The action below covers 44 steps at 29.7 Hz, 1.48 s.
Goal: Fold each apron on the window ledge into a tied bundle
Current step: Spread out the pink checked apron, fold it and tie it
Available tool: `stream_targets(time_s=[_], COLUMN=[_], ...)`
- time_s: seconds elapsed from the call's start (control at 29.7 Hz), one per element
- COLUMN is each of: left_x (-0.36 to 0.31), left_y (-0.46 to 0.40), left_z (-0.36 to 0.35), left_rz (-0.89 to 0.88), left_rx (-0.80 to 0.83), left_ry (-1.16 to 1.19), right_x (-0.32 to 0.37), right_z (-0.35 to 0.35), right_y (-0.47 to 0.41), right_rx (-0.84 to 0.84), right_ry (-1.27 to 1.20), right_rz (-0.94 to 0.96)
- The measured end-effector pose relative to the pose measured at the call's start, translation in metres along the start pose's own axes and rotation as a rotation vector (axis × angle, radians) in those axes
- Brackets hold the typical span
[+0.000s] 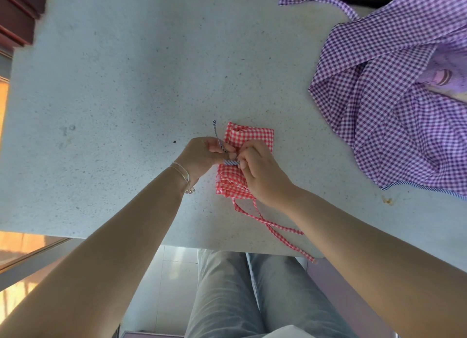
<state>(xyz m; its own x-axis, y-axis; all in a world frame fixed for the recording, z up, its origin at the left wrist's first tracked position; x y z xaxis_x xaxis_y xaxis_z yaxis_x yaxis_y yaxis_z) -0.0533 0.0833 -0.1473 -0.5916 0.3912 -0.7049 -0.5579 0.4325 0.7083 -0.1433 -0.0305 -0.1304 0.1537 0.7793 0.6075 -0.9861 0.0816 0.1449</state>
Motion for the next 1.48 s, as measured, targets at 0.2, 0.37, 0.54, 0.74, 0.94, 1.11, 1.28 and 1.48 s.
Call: stream_targets(time_s=[0.2,0.37,0.54,0.74,0.94,1.11,1.28,1.48], left_x=[-0.005,-0.010,0.001,0.010,0.011,0.026,0.030,0.028], left_y=[0.004,0.016,0.023,0.025,0.026,0.023,0.014,0.014], left_z=[0.002,-0.006,-0.012,-0.011,-0.007,0.006,0.010,0.010], left_rz=[-0.192,-0.768,-0.970,-1.015,-0.953,-0.446,-0.140,-0.065], left_rx=[-0.006,-0.135,-0.397,-0.430,-0.378,-0.451,-0.475,-0.493], left_ry=[-0.293,-0.620,-0.599,-0.603,-0.558,-0.228,-0.093,-0.043], right_x=[-0.001,-0.008,-0.013,-0.010,0.006,0.005,0.006,0.001], right_z=[0.006,0.019,0.013,0.020,0.013,0.017,0.021,0.017], right_y=[0.001,-0.028,-0.041,-0.047,-0.037,-0.020,-0.015,-0.015], right_rx=[0.143,0.149,0.190,0.349,0.404,0.398,0.408,0.381], right_ry=[0.068,-0.078,-0.101,-0.093,0.282,0.492,0.525,0.547], right_rz=[0.053,-0.143,-0.245,-0.246,-0.058,0.069,0.124,0.126])
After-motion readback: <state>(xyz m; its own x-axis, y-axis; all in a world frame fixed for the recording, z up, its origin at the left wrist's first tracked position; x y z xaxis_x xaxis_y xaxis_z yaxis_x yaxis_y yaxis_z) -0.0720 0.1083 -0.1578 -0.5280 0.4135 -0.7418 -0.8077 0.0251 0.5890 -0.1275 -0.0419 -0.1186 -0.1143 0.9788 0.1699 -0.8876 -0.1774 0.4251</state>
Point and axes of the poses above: each hand's wrist, its own y-axis away from the middle knuckle, its own z-axis out of the back of the hand, x = y × z, the point moved 5 cm from there along -y, towards the middle knuckle, and after that the axes turned 7 degrees about y, right-handed, at the moved point
